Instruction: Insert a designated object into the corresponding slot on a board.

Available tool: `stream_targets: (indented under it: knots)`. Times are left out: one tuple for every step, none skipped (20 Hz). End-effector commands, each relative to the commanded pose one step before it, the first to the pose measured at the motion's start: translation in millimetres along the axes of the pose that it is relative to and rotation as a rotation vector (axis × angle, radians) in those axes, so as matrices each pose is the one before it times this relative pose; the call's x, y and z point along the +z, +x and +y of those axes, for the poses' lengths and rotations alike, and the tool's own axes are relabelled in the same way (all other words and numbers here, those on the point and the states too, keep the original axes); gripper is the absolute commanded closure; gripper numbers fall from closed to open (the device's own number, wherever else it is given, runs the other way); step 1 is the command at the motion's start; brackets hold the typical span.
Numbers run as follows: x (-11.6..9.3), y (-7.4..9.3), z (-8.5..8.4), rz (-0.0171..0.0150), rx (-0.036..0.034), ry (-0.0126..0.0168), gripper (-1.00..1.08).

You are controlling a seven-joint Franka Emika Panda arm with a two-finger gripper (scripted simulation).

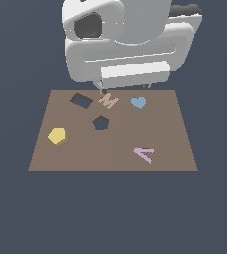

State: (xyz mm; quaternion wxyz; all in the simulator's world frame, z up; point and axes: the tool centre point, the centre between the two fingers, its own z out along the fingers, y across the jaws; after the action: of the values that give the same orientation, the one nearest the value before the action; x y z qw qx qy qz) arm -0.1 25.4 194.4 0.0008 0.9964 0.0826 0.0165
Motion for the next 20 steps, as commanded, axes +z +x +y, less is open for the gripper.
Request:
stream_targets:
  knots:
    - [3.49,-3.21,4.41,-0.00074,-0.03153,0.0006,-0.92]
    - [1.6,-1.47,1.99,-0.00026,-0.01501,0.0003,-0.92]
    - [1.71,-1.57,2.11,-0.00028,-0.01604,0.00033,-0.92]
    - [1.82,-1.67,2.26,-0.00029,-0.01703,0.00035,-0.92]
    - [1.93,-1.76,2.39,-0.00031,-0.01805,0.00037,-0.92]
    - [2.04,-1.86,2.53,-0.00033,-0.01905,0.00039,-0.92]
    - [2.15,-1.96,2.66,-0.00035,-0.02007,0.00041,-0.92]
    - [2.25,-2.05,2.8,-0.00036,-0.02107,0.00043,-0.92]
    - [2.36,-2.15,2.94,-0.00038,-0.02208,0.00046,-0.92]
    - [2.47,-2.24,3.08,-0.0004,-0.0231,0.00048,-0.92]
    - [2.58,-2.34,3.23,-0.00041,-0.02412,0.0005,-0.92]
    - [2.7,-2.43,3.37,-0.00043,-0.02516,0.00053,-0.92]
    - [2.81,-2.53,3.52,-0.00045,-0.02619,0.00055,-0.92]
    - [2.93,-2.63,3.67,-0.00046,-0.02725,0.00057,-0.92]
    - [3.04,-2.72,3.82,-0.00048,-0.02826,0.0006,-0.92]
    - [3.07,-2.75,3.86,-0.00048,-0.02857,0.00061,-0.92]
    - [3.08,-2.75,3.88,-0.00048,-0.02865,0.00061,-0.92]
    - [3.1,-2.76,3.9,-0.00048,-0.02874,0.00061,-0.92]
    - [3.11,-2.77,3.93,-0.00048,-0.02885,0.00061,-0.92]
    - [3.13,-2.78,3.95,-0.00048,-0.02898,0.00062,-0.92]
